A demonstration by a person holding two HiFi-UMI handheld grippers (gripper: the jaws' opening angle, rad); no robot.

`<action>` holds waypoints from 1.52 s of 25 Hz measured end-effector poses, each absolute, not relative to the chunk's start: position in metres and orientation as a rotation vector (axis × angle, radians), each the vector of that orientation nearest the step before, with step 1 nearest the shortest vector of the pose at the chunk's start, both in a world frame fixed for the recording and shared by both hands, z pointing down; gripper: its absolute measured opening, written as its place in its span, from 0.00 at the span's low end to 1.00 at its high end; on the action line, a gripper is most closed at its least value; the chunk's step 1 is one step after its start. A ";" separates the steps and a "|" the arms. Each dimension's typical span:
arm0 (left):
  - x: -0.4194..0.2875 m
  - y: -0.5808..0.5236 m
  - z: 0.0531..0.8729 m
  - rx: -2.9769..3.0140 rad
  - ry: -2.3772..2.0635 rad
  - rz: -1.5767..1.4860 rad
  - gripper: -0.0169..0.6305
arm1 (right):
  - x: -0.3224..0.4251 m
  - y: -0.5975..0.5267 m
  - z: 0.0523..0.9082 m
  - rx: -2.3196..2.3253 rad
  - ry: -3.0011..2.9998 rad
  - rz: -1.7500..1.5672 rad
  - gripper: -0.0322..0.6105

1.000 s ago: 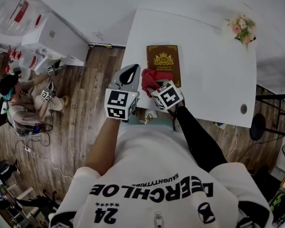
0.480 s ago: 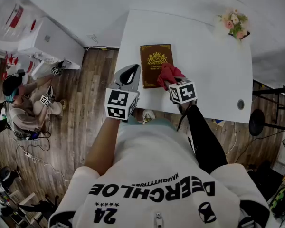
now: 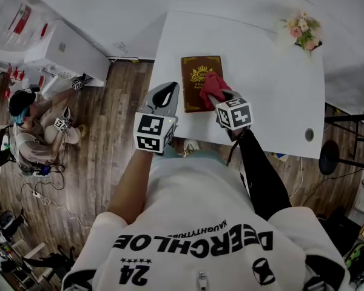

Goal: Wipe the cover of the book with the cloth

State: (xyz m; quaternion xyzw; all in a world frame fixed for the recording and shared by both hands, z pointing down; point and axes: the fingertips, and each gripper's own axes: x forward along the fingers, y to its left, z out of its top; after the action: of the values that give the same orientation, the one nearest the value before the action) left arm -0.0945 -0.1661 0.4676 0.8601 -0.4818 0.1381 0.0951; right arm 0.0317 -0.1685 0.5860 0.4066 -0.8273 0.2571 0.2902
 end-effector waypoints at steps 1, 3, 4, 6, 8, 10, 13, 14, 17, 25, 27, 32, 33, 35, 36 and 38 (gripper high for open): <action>-0.097 -0.166 0.468 2.544 -1.436 0.409 0.11 | 0.022 -0.174 0.584 1.066 -2.216 0.680 0.21; -0.101 -0.166 0.469 2.533 -1.453 0.411 0.11 | 0.000 -0.184 0.584 1.014 -2.228 0.663 0.21; -0.104 -0.165 0.469 2.526 -1.463 0.411 0.11 | -0.012 -0.187 0.585 0.982 -2.233 0.651 0.21; -0.110 -0.165 0.470 2.512 -1.484 0.413 0.11 | -0.038 -0.191 0.589 0.912 -2.242 0.636 0.21; -0.120 -0.165 0.471 2.496 -1.508 0.417 0.11 | -0.060 -0.190 0.598 0.847 -2.233 0.656 0.21; -0.131 -0.164 0.471 2.475 -1.529 0.418 0.11 | -0.072 -0.189 0.606 0.824 -2.214 0.678 0.21; -0.144 -0.165 0.471 2.450 -1.554 0.416 0.11 | -0.075 -0.190 0.607 0.829 -2.206 0.675 0.21; -0.147 -0.165 0.471 2.445 -1.560 0.415 0.11 | -0.074 -0.190 0.606 0.827 -2.203 0.672 0.21; -0.147 -0.167 0.469 2.447 -1.564 0.409 0.11 | -0.066 -0.191 0.606 0.843 -2.187 0.654 0.21; -0.124 -0.175 0.466 2.505 -1.511 0.414 0.11 | -0.009 -0.194 0.607 0.981 -2.138 0.680 0.21; -0.115 -0.176 0.467 2.518 -1.484 0.419 0.11 | 0.008 -0.195 0.608 1.024 -2.128 0.699 0.21; -0.100 -0.179 0.468 2.530 -1.449 0.427 0.11 | 0.041 -0.200 0.606 1.096 -2.098 0.697 0.21; -0.098 -0.179 0.468 2.532 -1.441 0.429 0.11 | 0.045 -0.201 0.605 1.106 -2.093 0.695 0.21; -0.093 -0.179 0.471 2.537 -1.425 0.438 0.11 | 0.049 -0.201 0.605 1.116 -2.089 0.696 0.21; -0.091 -0.180 0.471 2.540 -1.419 0.443 0.11 | 0.049 -0.201 0.605 1.117 -2.089 0.695 0.21; -0.087 -0.180 0.471 2.546 -1.410 0.444 0.11 | 0.049 -0.201 0.606 1.116 -2.088 0.693 0.21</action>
State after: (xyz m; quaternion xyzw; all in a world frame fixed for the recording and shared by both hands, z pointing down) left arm -0.0873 -0.1801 0.4711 0.8605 -0.4766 0.1502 0.0987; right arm 0.0489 -0.2009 0.6064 0.4269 -0.7987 0.2653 0.3309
